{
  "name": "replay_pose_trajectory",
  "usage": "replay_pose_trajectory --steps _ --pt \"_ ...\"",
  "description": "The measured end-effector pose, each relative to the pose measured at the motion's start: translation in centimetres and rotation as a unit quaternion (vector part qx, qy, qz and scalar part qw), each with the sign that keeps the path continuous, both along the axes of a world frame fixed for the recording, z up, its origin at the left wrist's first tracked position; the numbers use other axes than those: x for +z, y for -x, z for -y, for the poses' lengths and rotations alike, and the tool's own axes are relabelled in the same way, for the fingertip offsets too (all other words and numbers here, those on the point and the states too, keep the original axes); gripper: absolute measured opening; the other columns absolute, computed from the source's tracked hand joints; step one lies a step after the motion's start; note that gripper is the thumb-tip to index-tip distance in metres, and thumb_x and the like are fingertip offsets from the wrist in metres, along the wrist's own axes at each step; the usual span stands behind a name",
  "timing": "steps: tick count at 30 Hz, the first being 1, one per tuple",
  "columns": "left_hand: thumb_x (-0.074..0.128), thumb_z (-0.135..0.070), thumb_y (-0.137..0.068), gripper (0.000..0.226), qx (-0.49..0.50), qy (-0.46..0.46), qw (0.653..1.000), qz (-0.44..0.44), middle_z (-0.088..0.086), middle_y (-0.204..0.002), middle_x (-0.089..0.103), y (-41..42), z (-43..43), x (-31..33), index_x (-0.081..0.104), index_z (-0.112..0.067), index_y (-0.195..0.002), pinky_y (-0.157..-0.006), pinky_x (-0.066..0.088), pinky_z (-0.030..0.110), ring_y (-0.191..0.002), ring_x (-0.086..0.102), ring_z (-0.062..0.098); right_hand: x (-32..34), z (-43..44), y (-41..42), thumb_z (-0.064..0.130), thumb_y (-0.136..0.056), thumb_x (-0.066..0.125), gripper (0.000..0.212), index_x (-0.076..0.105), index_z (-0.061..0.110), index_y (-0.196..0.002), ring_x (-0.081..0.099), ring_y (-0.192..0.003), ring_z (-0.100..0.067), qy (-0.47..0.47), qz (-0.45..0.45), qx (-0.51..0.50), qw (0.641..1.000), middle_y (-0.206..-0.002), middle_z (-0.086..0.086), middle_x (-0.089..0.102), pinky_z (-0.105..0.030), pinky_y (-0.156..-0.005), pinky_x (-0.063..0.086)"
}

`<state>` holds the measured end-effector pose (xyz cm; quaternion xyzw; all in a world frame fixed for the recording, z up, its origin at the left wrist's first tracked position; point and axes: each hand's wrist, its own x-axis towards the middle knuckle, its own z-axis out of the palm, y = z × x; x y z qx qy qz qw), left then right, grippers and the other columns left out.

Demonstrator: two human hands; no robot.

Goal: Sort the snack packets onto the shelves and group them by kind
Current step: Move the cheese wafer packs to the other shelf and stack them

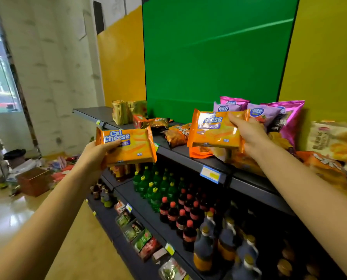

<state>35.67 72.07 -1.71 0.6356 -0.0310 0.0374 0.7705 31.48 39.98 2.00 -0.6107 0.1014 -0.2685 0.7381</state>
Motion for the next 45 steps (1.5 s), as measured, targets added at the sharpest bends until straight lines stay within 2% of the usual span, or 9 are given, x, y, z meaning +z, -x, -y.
replay_pose_trajectory --steps 4,7,10,13,19,25,28,35,45 --pt "0.063 -0.011 -0.085 0.026 -0.024 0.006 1.0 0.019 0.005 -0.086 0.065 -6.7 -0.1 0.6 0.054 -0.007 -0.109 -0.042 0.054 0.018 -0.047 0.067 0.006 1.4 -0.4 -6.4 0.028 -0.081 0.067 0.025 0.053 0.012 -0.095 0.068 -0.051 -0.01 0.023 0.005 0.006 1.0 -0.092 -0.008 0.066 -0.03 -0.053 0.059" --pt "0.061 -0.012 -0.085 0.025 -0.042 -0.004 0.998 0.039 0.004 -0.086 0.065 -11.9 0.6 2.2 0.052 -0.009 -0.109 -0.041 0.052 0.017 -0.047 0.067 0.004 2.7 0.4 -12.4 0.04 -0.067 0.072 0.067 0.052 0.006 -0.121 0.067 -0.095 -0.028 0.063 0.005 -0.019 0.998 -0.117 -0.015 0.063 -0.05 -0.082 0.055" --pt "0.062 -0.014 -0.086 0.029 -0.057 -0.017 0.997 0.053 0.002 -0.089 0.066 -16.8 1.0 3.5 0.052 -0.009 -0.113 -0.043 0.053 0.017 -0.057 0.068 0.007 3.6 1.3 -17.9 0.038 -0.069 0.069 0.056 0.054 0.005 -0.11 0.062 -0.105 -0.033 0.081 0.001 -0.051 0.995 -0.117 -0.018 0.062 -0.055 -0.089 0.051" --pt "0.063 -0.016 -0.085 0.036 -0.08 -0.034 0.994 0.066 0.002 -0.094 0.067 -21.1 1.3 4.1 0.052 -0.008 -0.118 -0.046 0.054 0.017 -0.067 0.069 0.01 4.6 0.2 -20.8 0.032 -0.077 0.066 0.033 0.053 0.008 -0.096 0.063 -0.1 -0.032 0.093 -0.005 -0.063 0.994 -0.11 -0.018 0.065 -0.053 -0.089 0.051" --pt "0.062 -0.011 -0.085 0.011 -0.138 -0.047 0.986 0.086 0.002 -0.089 0.066 -28.9 3.6 4.7 0.056 -0.017 -0.093 -0.044 0.053 0.018 -0.052 0.068 0.002 5.6 0.4 -25.6 0.019 -0.087 0.058 0.011 0.054 0.009 -0.093 0.061 -0.041 -0.005 0.108 0.004 -0.09 0.99 -0.068 -0.003 0.067 -0.028 -0.053 0.055" --pt "0.062 -0.009 -0.085 0.009 -0.226 -0.087 0.965 0.1 0.003 -0.081 0.066 -37.8 7.8 4.8 0.058 -0.017 -0.085 -0.043 0.052 0.016 -0.045 0.064 0.002 6.3 1.8 -29.3 0.016 -0.091 0.05 0.018 0.054 0.01 -0.075 0.057 -0.034 -0.002 0.157 -0.034 -0.142 0.977 -0.055 0.001 0.064 -0.019 -0.04 0.049" --pt "0.06 -0.007 -0.086 0.007 -0.286 -0.111 0.947 0.098 -0.001 -0.066 0.07 -42.5 10.4 5.3 0.06 -0.014 -0.086 -0.041 0.05 0.016 -0.042 0.062 0.002 6.9 2.3 -31.2 0.017 -0.093 0.049 0.021 0.05 0.012 -0.073 0.055 -0.032 -0.002 0.151 -0.049 -0.185 0.97 -0.069 -0.004 0.057 -0.018 -0.038 0.048" --pt "0.053 -0.009 -0.09 0.02 -0.456 -0.182 0.871 -0.001 -0.002 -0.038 0.061 -48.8 16.5 4.3 0.054 -0.011 -0.07 -0.036 0.046 0.015 -0.03 0.054 0.005 6.9 2.1 -35.2 0.01 -0.093 0.046 0.024 0.046 0.013 -0.069 0.051 -0.026 -0.001 0.126 -0.062 -0.3 0.944 -0.057 -0.002 0.054 -0.015 -0.032 0.044" --pt "0.054 -0.009 -0.09 0.019 -0.524 -0.301 0.795 0.052 0.0 -0.049 0.062 -50.4 20.9 1.9 0.051 -0.01 -0.071 -0.038 0.046 0.017 -0.031 0.053 0.004 4.4 1.5 -37.7 0.018 -0.093 0.049 0.02 0.048 0.014 -0.073 0.052 -0.06 -0.014 0.105 -0.099 -0.353 0.924 -0.073 -0.005 0.055 -0.027 -0.053 0.047"
